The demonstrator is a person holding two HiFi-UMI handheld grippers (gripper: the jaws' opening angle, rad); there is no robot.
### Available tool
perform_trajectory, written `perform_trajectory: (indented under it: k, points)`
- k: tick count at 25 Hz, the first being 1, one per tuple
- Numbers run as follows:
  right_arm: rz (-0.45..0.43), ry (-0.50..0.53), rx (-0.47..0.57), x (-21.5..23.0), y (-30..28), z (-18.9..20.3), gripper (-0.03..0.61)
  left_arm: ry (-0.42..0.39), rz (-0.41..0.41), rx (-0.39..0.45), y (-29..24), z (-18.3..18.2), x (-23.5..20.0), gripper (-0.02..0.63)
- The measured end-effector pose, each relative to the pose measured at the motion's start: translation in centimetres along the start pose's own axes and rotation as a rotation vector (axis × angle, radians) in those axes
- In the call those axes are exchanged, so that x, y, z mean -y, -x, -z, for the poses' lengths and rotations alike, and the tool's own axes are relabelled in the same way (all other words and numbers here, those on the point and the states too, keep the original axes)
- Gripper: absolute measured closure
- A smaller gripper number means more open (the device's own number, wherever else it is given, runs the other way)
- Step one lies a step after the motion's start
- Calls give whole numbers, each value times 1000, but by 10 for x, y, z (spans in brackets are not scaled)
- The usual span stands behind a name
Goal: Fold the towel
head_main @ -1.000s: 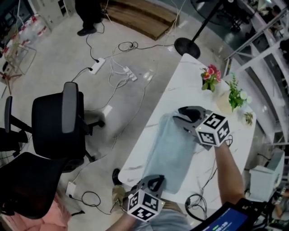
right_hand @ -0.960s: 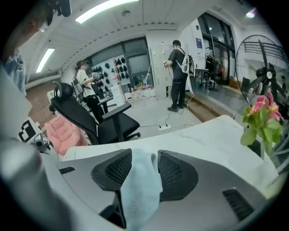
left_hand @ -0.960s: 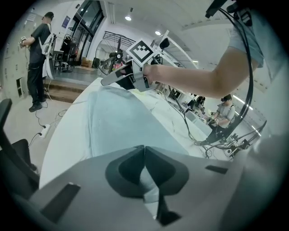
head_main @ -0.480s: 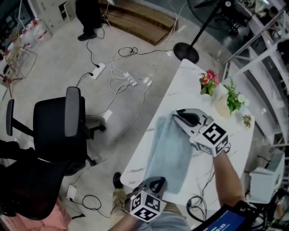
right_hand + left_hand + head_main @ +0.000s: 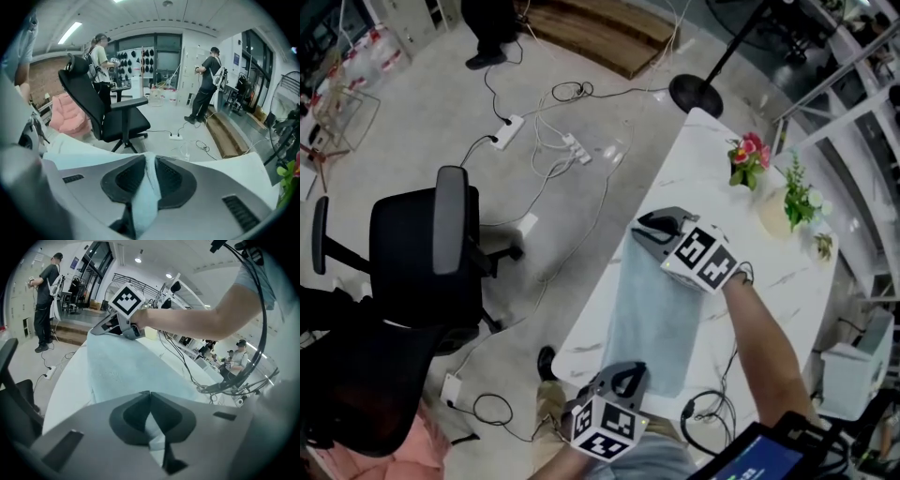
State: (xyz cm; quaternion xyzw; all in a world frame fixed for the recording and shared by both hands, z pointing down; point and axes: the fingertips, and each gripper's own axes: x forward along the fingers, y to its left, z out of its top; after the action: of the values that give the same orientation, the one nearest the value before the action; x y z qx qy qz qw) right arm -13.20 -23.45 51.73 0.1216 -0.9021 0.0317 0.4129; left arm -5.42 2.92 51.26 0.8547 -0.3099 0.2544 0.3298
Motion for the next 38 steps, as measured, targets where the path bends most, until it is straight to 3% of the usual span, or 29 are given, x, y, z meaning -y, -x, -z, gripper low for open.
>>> perform_trajectory:
  k: [2, 3, 6, 9, 12, 21, 27, 38]
  points:
    - [-12, -36, 45, 8, 21, -14, 364, 12, 4, -7, -1, 1, -1, 604]
    - [9, -67, 90, 18, 40, -21, 360, 24, 9, -8, -1, 2, -2, 603]
    - [107, -127, 180, 42, 98, -23, 373, 68, 27, -10, -1, 2, -4, 604]
    - [31, -99, 89, 12, 110, 18, 428, 81, 32, -27, 3, -2, -8, 604]
    - [-62, -46, -21, -29, 87, 62, 430, 86, 36, -41, 5, -3, -9, 606]
    - [-54, 12, -78, -35, 70, 82, 438, 149, -6, -171, -4, -1, -14, 606]
    - [-30, -20, -101, -30, 94, 113, 457, 102, -2, -238, -20, -3, 2, 606]
    - [51, -228, -236, -28, 196, 238, 463, -44, 195, -357, -85, -15, 87, 606]
